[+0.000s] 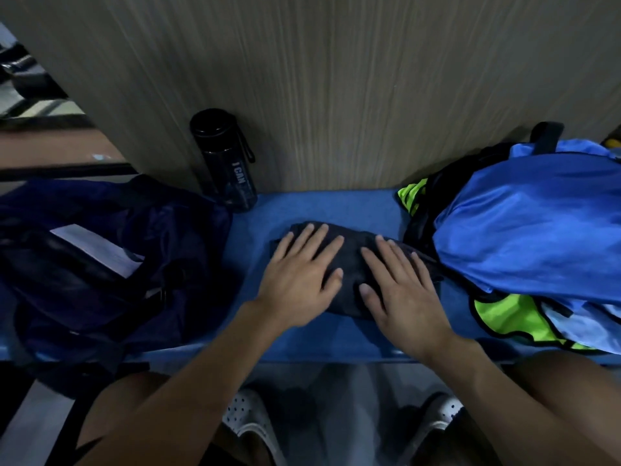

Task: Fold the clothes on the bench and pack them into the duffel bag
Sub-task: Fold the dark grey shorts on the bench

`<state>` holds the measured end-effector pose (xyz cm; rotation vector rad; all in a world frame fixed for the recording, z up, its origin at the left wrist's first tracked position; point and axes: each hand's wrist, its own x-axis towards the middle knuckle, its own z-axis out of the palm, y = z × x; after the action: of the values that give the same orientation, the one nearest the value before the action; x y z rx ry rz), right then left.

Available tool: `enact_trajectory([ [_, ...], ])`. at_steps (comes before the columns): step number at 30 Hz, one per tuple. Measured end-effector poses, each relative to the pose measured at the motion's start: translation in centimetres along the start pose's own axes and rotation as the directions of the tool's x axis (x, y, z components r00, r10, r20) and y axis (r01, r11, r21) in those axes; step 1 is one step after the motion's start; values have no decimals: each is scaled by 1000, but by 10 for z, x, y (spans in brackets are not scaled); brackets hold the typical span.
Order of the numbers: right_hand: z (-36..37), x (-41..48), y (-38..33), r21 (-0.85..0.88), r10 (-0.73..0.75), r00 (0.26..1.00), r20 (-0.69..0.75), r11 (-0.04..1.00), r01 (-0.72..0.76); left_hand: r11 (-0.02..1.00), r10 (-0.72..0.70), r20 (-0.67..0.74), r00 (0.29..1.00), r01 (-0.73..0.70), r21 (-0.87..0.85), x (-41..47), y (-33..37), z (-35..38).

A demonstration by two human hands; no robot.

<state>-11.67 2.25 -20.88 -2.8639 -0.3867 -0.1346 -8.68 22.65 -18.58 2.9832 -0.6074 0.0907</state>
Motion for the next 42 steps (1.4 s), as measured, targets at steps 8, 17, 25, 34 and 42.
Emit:
enact_trajectory([
  [8,23,10,12,-136,106,967,230,988,-76,981,-181,138,974,188,-38,-6,-23,26],
  [17,7,37,1,-166,58,954,295,986,-8,996,-89,-166,982,91,7,-10,-4,15],
  [25,18,56,4,-80,47,936,350,997,-20,997,-48,-14,999,49,57,-1,-17,39],
  [34,22,117,11,-60,48,921,386,998,-27,993,-100,-3,995,100,59,51,-43,41],
  [42,31,168,19,-55,32,928,372,998,-12,991,-113,-12,994,114,69,95,-71,46],
])
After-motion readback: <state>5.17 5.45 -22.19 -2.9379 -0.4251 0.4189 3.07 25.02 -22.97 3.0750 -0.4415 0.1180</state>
